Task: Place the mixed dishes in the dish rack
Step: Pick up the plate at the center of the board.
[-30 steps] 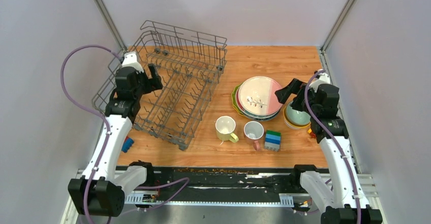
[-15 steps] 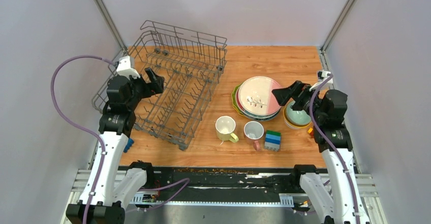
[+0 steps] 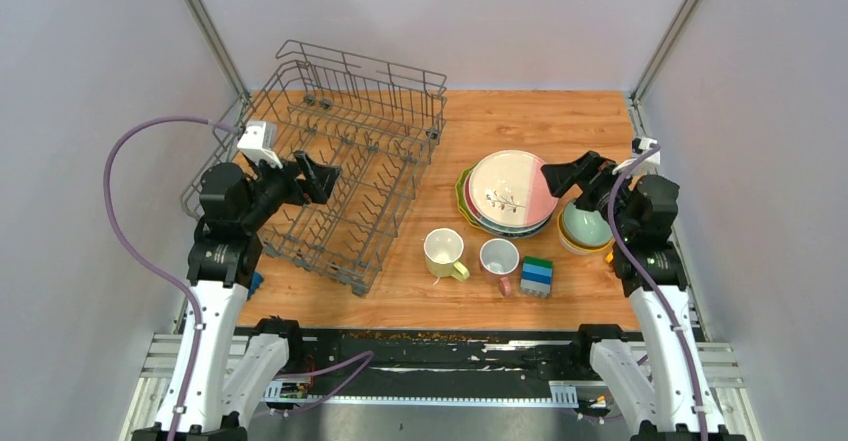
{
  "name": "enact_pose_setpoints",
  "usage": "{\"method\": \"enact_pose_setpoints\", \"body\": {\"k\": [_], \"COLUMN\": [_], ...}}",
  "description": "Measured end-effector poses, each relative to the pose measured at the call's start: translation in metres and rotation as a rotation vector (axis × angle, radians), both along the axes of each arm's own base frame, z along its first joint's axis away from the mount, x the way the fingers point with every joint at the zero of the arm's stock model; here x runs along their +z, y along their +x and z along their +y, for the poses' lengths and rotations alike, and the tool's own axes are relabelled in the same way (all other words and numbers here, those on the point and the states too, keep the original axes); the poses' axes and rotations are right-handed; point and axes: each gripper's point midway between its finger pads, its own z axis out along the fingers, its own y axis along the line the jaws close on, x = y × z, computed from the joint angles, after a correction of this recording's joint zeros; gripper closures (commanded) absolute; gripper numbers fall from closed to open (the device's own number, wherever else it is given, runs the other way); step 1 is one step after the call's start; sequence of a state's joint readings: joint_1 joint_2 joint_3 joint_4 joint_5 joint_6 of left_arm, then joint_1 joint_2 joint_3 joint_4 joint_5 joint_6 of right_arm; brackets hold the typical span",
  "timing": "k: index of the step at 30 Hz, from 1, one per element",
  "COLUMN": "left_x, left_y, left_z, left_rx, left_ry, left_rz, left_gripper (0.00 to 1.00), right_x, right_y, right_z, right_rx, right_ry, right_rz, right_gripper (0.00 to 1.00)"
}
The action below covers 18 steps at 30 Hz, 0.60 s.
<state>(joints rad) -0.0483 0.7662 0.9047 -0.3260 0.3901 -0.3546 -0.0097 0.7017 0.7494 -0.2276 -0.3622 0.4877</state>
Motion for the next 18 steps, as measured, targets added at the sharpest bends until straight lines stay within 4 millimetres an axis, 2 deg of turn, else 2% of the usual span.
{"method": "enact_pose_setpoints", "body": {"k": [4,10,14,18], "left_x": [0.007,-0.001,-0.003,0.005], "left_y": [-0.006,-0.005,-0.001,0.001], "left_z": [0.002,0.005,0.003,-0.005], "left_rx": [-0.003,-0.017,-0.037,-0.079], "left_ry": [0.031,0.102,0.116,0.099], "left_rz": [-0.044,-0.038,-0.033,-0.067], "left_gripper": [0.0,0.0,0.0,0.0], "right_x": [-0.021,-0.041,-0.057,-0.071], "right_y": [0.019,0.049,0.053,0.045], "right_z": [-0.014,-0.029,-0.028,-0.025], "right_rx": [-0.102,-0.214,-0.221,-0.191], "right_ry": [0.022,0.062,0.076,0.045], "right_rz": [0.094,0.216,0.287,0.356], "right_gripper": [0.0,0.0,0.06,0.09]}}
